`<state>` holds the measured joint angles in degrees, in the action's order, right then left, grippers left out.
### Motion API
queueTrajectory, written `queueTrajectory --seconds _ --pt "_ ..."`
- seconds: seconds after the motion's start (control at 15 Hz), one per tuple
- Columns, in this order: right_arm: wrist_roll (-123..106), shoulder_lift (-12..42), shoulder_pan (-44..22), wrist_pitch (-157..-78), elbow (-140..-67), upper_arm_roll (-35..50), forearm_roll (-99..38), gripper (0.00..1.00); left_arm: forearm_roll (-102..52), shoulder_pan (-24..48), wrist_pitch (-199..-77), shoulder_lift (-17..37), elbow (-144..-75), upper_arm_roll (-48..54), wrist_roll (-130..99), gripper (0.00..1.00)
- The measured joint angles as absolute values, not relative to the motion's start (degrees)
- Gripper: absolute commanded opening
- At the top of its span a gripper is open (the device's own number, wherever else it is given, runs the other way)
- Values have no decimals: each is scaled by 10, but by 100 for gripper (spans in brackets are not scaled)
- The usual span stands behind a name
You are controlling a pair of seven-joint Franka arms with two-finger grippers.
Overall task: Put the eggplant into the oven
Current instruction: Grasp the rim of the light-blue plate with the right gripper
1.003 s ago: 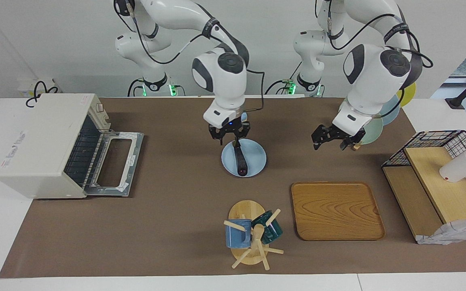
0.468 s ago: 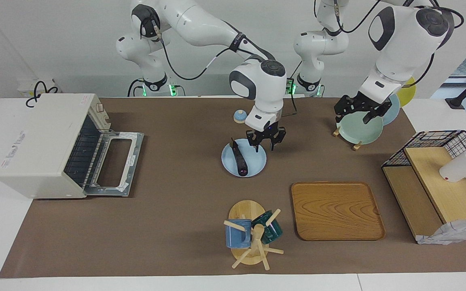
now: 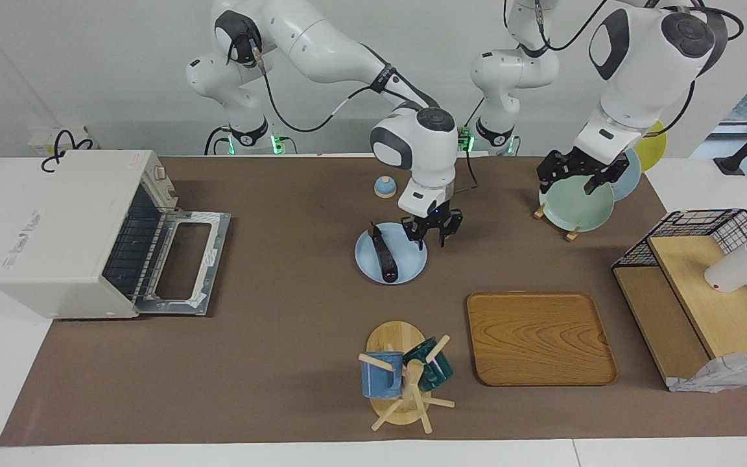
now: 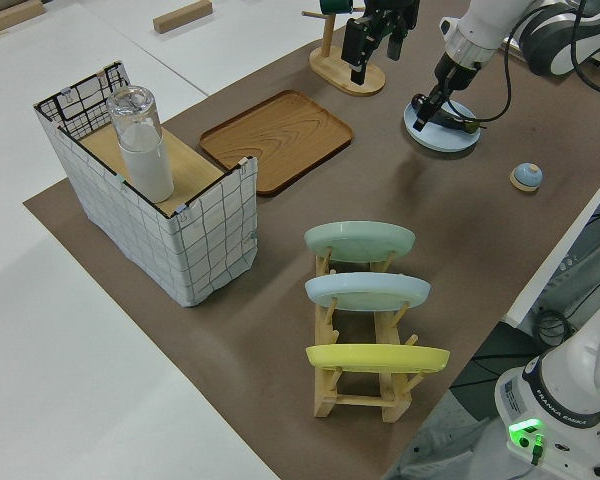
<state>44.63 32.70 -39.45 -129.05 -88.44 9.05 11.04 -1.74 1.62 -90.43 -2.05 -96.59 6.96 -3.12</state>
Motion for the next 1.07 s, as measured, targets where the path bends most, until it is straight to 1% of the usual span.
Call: queueTrajectory --seconds 0.13,0.2,0.27,0.4,0.6,0.67,0.8,1.07 --pt "446 327 -400 -1291 -893 90 115 47 -10 16 -872 -21 -939 69 -31 100" --pt "446 327 -400 -1295 -897 90 116 42 -9 16 -863 -20 -930 69 -31 100" --pt "446 327 -400 -1302 -903 90 116 41 -8 16 -859 -20 -926 69 -31 100" --pt "446 327 -400 -1328 -921 89 116 41 -8 16 -858 -19 -926 68 -31 100" --pt "446 326 -400 -1345 -941 88 116 41 -8 16 -857 -15 -924 69 -31 100" --pt "446 326 -400 -1349 -945 88 116 38 -8 16 -857 -14 -923 69 -31 100" --pt "446 323 -399 -1353 -953 87 116 0 -8 16 -857 -13 -922 69 -35 100" --pt "446 315 -399 -1357 -964 87 119 0 -8 16 -857 -13 -922 68 -51 100"
